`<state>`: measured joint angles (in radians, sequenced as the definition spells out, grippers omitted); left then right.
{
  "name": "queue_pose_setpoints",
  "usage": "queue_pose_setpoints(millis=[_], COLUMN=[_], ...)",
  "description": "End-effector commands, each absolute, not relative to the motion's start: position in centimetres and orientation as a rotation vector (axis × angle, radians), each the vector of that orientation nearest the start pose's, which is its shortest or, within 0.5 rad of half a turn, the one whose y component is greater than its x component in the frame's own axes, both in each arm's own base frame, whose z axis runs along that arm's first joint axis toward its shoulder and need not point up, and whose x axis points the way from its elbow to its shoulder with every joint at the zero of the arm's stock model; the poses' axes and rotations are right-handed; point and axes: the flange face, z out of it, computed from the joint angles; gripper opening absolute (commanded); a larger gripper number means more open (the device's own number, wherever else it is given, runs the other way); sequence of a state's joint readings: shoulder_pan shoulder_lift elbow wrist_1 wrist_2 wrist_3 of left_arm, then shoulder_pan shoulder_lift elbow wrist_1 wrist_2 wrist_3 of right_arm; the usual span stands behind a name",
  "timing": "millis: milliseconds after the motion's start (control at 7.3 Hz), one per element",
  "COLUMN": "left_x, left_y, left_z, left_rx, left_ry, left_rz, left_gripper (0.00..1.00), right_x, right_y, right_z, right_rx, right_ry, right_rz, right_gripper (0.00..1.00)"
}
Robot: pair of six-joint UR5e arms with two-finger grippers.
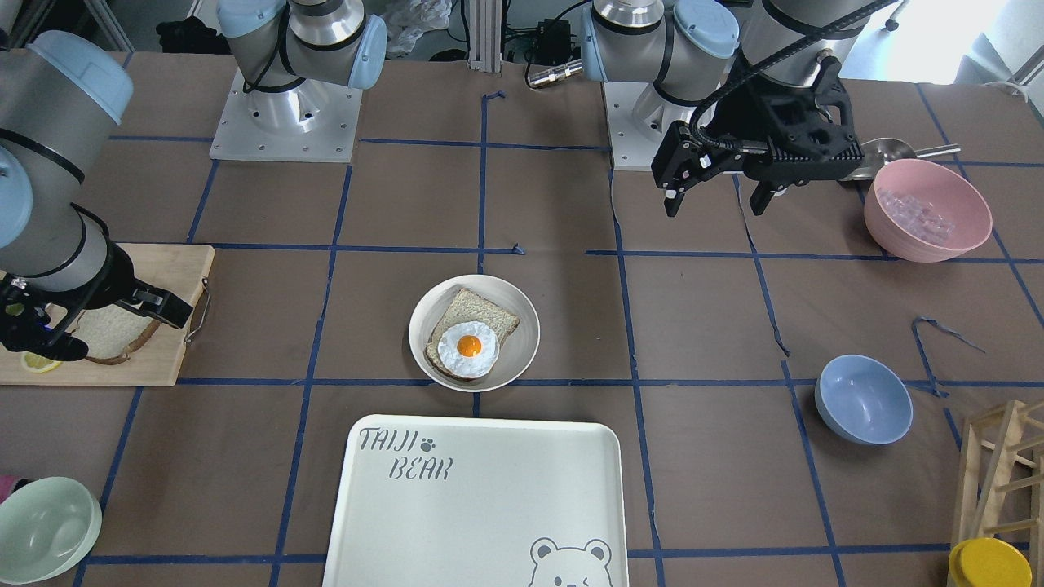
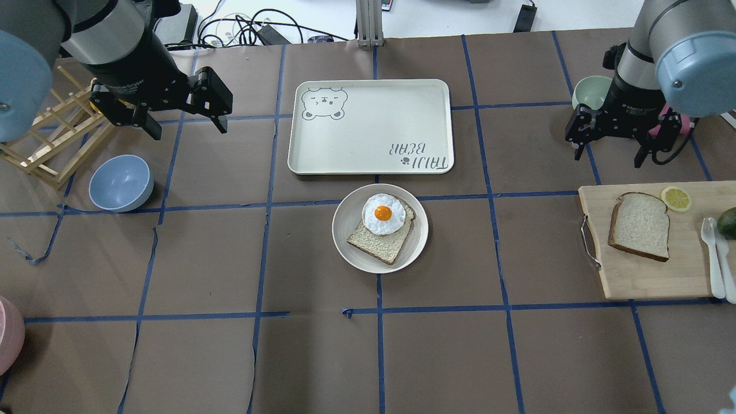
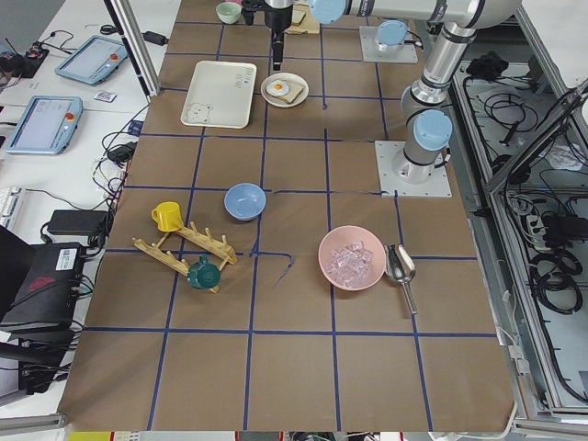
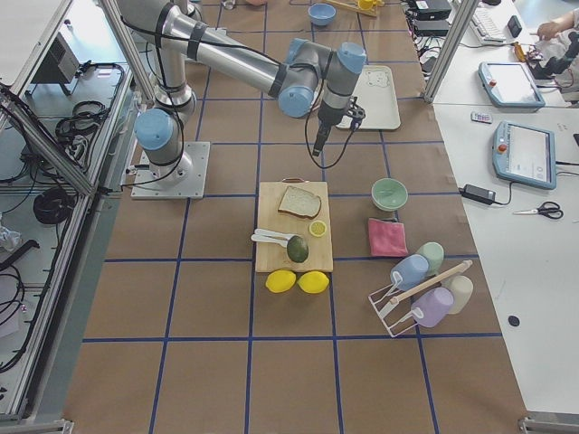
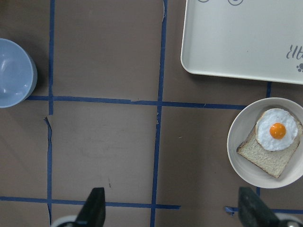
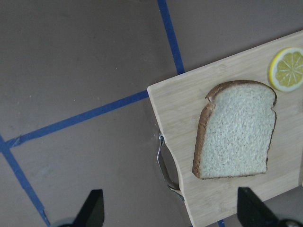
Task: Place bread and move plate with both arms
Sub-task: 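Move the right gripper over the bread slice on the cutting board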
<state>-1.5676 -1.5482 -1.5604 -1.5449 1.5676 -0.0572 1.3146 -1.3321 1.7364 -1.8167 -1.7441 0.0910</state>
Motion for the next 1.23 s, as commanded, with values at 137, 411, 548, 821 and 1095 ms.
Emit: queue_pose_setpoints(millis=[137,411,548,821,1095], left_x=[-13.2,-13.4,-13.3,-13.3,-13.0], left_y=[-48.8,-48.8,-48.8,-48.7,-48.5], left_z=[50.5,50.4,50.4,50.5,51.8], left_rx=[-0.096,-0.092,-0.094,-0.089,-0.099], left_ry=[3.142,3.144,3.145,3.141,3.134], left_rz=[-0.087,-0.084,-0.084,-0.084,-0.125], left_gripper=[1.00,1.00,1.00,1.00,1.00], right_x=[-8.3,-8.5,-9.7,-12.2,-12.4], right_y=[-56.2,-56.4,-56.3,-56.1,-56.5], right_z=[24.0,22.6,21.7,20.2,19.4], right_rx=[0.643,0.645,0.665,0.687,0.697], right_ry=[3.190,3.180,3.166,3.140,3.142], right_rz=[0.384,0.420,0.446,0.490,0.475], right_gripper=[0.59,0.58,0.58,0.58,0.58])
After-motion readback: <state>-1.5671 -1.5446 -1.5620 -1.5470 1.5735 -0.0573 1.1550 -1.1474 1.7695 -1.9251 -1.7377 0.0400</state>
